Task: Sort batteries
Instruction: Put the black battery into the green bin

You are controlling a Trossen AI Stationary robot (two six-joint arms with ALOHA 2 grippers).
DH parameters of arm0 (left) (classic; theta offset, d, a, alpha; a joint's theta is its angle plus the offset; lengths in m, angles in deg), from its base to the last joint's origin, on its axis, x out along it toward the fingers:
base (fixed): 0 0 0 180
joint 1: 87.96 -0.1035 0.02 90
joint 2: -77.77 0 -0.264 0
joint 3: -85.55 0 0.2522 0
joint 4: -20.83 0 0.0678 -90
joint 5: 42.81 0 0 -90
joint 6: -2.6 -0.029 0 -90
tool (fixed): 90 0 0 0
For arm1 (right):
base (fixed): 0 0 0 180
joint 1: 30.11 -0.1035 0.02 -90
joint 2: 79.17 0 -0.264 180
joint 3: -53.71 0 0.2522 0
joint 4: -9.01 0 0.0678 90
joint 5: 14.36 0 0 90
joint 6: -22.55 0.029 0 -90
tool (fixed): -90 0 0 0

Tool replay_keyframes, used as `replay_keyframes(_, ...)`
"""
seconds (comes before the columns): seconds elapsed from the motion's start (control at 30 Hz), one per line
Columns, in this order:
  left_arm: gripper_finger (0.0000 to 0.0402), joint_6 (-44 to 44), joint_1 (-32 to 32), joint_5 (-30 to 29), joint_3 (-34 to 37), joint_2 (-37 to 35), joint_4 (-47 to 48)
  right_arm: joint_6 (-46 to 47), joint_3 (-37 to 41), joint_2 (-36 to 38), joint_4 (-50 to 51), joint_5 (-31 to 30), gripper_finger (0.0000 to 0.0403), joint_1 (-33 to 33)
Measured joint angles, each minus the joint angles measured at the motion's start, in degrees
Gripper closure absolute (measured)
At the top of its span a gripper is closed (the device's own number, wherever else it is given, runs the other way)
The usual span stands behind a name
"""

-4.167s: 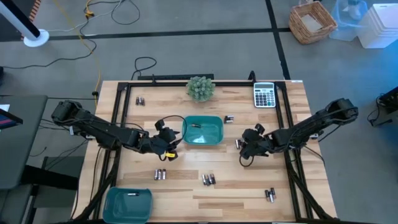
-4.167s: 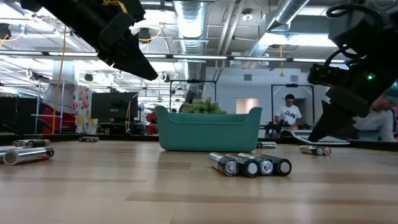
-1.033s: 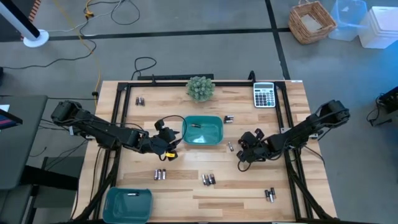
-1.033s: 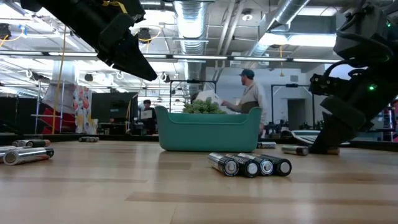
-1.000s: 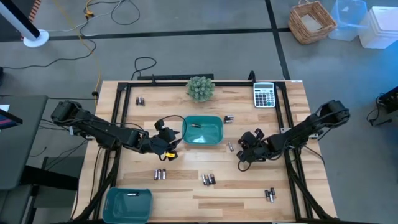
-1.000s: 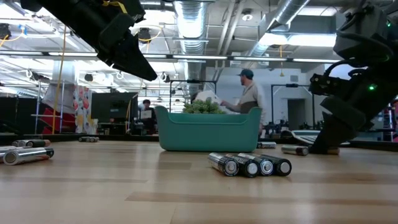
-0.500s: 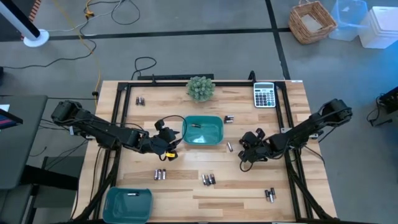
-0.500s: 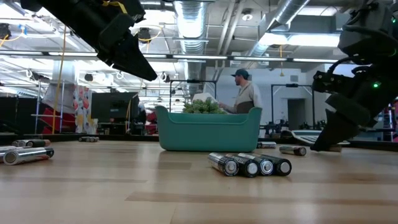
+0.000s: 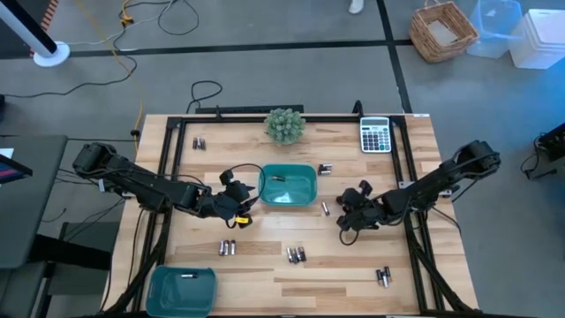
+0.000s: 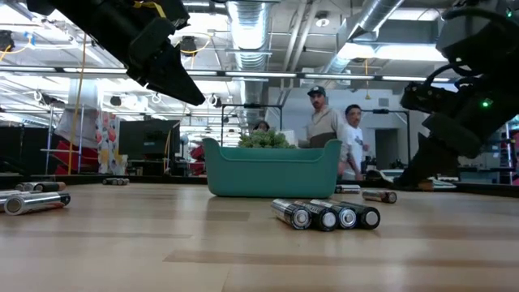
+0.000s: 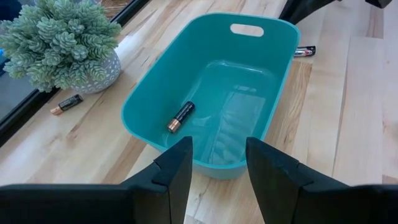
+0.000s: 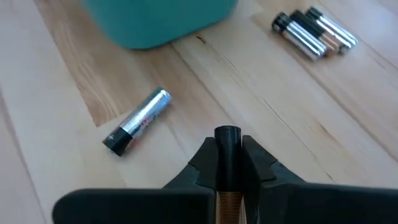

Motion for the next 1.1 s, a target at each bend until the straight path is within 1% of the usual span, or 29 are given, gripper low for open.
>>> replay_keyframes(0.2,0.0258,0.0,0.0,0.0,0.0,0.0,0.0,-7.0,-1.9,0.0,-3.1,-0.3,0.0363,0.0)
replay_keyframes(0.63,0.0258,0.0,0.0,0.0,0.0,0.0,0.0,-23.7,-4.9,0.1,-15.7,0.0,0.0363,0.0)
replay_keyframes(0.83,0.0258,0.1,0.0,0.0,0.0,0.0,0.0,-28.4,-6.6,0.1,-17.9,0.6,0.0363,0.0)
replay_keyframes(0.97,0.0258,0.1,0.0,0.0,0.0,0.0,0.0,-32.3,-6.8,0.1,-24.7,3.6,0.0363,0.0)
replay_keyframes(1.1,0.0258,0.0,0.0,0.0,0.0,0.0,0.0,-37.7,-6.8,0.1,-32.2,8.0,0.0363,0.1)
